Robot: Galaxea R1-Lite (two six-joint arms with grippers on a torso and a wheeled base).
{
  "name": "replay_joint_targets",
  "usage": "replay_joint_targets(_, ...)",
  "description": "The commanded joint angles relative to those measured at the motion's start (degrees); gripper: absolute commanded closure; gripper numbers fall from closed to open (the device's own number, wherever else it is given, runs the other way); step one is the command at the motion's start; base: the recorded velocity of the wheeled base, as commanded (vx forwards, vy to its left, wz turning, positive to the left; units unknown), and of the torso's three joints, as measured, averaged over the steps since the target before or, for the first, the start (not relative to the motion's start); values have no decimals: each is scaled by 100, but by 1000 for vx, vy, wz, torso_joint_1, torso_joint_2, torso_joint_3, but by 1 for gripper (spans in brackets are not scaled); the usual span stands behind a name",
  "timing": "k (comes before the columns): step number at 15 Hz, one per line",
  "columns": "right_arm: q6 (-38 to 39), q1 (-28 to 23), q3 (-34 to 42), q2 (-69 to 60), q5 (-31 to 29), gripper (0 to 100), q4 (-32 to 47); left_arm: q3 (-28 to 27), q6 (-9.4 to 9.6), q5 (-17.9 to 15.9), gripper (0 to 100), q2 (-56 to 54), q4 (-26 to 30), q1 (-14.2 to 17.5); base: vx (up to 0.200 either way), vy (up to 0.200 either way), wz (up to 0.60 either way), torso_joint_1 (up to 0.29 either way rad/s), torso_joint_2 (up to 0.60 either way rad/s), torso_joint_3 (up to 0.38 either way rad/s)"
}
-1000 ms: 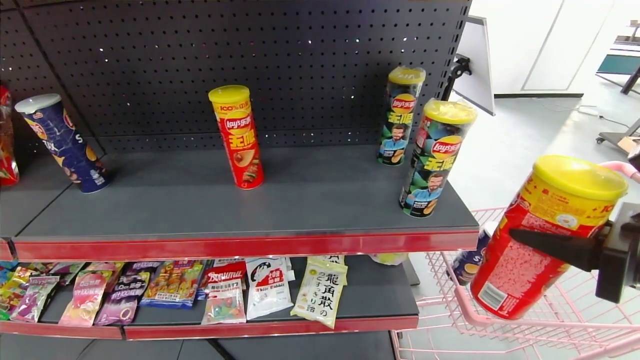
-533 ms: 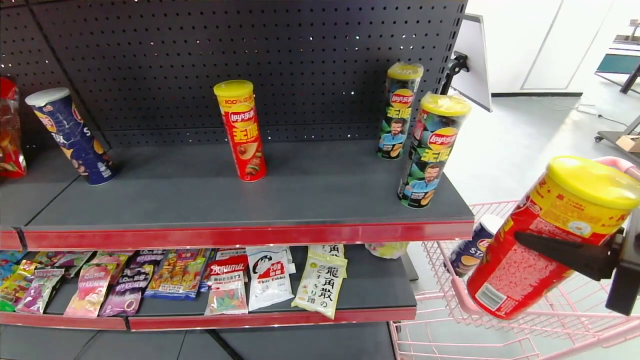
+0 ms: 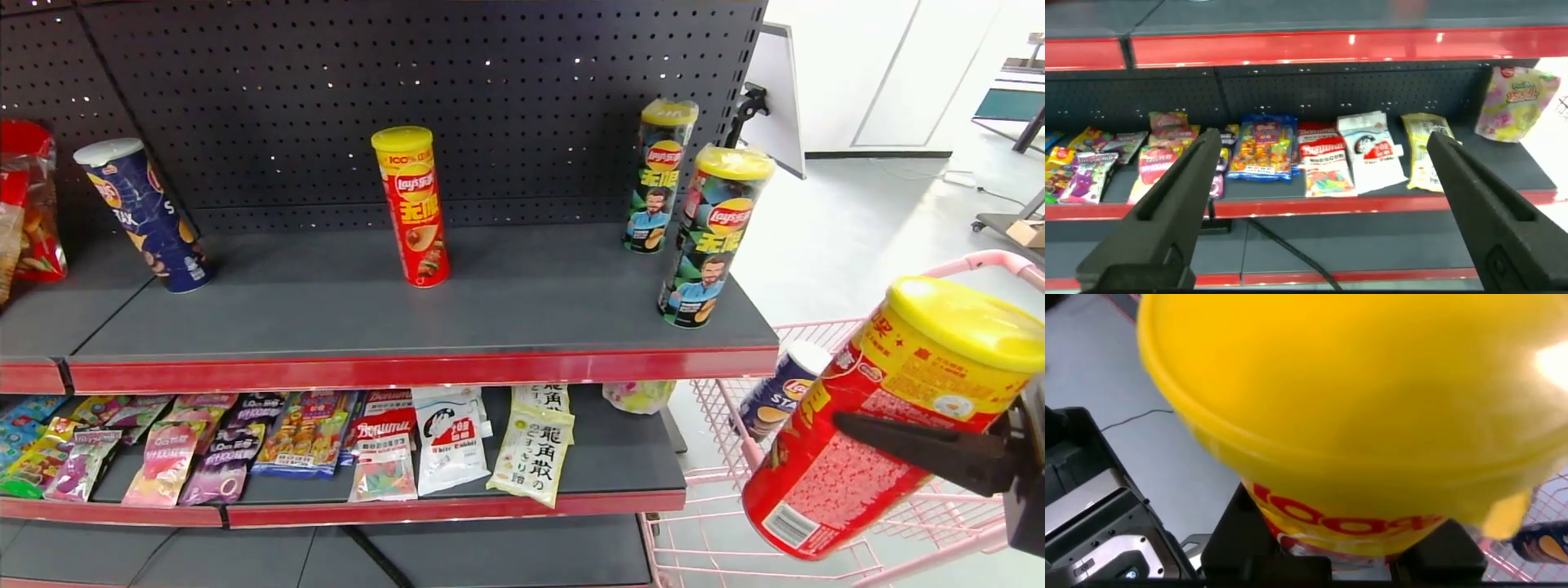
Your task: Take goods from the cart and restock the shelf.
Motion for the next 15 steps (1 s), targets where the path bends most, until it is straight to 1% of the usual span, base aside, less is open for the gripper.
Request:
replay_joint_targets(1, 9, 0, 43, -55, 5, 100, -4, 7, 2, 1, 0, -5, 2, 1, 0, 200, 0, 7, 2, -7)
replay_joint_targets(9, 1, 9, 43, -72, 5, 100, -4, -1, -7, 1, 0, -5, 2, 1, 0, 200, 0, 4, 2, 4)
replay_joint_targets(13, -8, 18, 34, -63, 14, 100, -4, 7, 2, 1, 0, -5, 2, 1, 0, 0, 0, 0, 0, 0)
replay_joint_targets(15, -8, 27, 34, -55, 14, 100, -4, -1, 2, 1, 0, -5, 2, 1, 200, 0, 0, 0, 5, 5)
